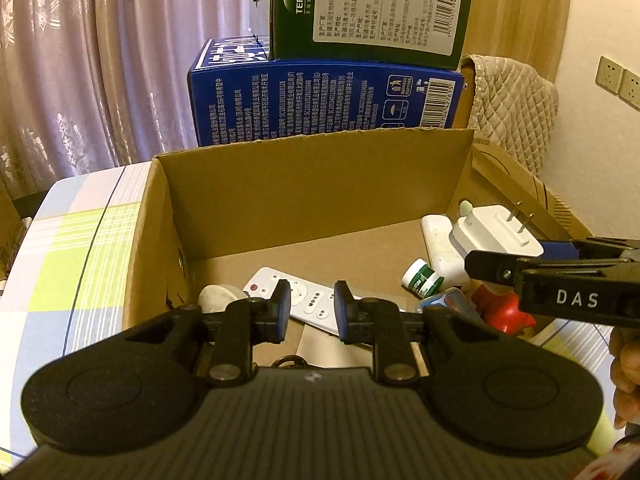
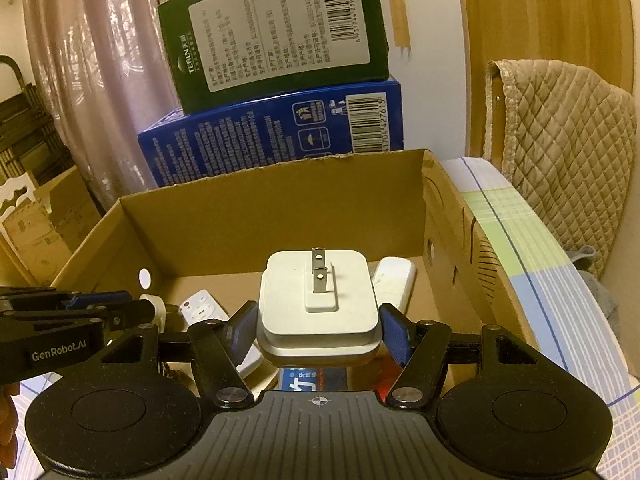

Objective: Organize rigid objects
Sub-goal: 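Lower the square plug into the box and open the right gripper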

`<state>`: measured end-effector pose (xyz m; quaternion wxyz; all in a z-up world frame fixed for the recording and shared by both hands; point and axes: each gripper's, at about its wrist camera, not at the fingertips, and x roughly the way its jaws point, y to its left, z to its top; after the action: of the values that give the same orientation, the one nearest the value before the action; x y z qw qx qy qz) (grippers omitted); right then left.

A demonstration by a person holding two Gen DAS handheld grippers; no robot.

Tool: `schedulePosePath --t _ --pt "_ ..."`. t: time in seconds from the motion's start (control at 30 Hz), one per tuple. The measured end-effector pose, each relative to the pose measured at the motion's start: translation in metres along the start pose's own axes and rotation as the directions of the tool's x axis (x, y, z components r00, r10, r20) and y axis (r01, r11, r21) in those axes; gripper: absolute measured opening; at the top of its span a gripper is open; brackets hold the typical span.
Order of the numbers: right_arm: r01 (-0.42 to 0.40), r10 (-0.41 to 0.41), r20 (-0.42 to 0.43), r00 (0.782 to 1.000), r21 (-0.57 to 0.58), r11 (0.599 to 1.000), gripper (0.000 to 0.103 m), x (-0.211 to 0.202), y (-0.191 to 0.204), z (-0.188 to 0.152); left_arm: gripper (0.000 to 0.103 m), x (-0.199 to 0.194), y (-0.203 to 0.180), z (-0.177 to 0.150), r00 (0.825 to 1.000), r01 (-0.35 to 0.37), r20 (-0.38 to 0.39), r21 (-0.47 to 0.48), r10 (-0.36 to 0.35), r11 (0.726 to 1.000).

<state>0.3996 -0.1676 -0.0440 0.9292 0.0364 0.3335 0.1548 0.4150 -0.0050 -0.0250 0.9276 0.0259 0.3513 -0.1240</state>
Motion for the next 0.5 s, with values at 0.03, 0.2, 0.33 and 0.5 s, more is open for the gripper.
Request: schedulePosePath --t 0.03,0.2,0.33,0.5 --pt "0.0 0.0 -0.001 1.0 -0.001 1.0 0.062 0.0004 0.0004 -0.0005 0.02 0.0001 0.0003 0.0 1.0 0.0 -0.001 -0.001 0.0 1.0" --pt "0.003 -0.003 -0.001 1.0 -0.006 1.0 0.062 0.0008 0.0015 -0.0014 0.02 -0.0012 0.001 0.0004 1.0 0.001 0.002 -0.003 -0.001 1.0" --pt "0.006 -0.006 -0.003 1.0 -0.014 1.0 0.062 0.0017 0.002 -0.0017 0.02 -0.0013 0.0013 0.0004 1.0 0.001 0.002 -0.004 -0.001 1.0" --pt "0.008 -0.008 -0.001 1.0 -0.019 1.0 0.062 0.0017 0.0018 -0.0026 0.02 -0.0017 0.0004 0.0002 1.0 0.003 0.0 -0.001 -0.003 1.0"
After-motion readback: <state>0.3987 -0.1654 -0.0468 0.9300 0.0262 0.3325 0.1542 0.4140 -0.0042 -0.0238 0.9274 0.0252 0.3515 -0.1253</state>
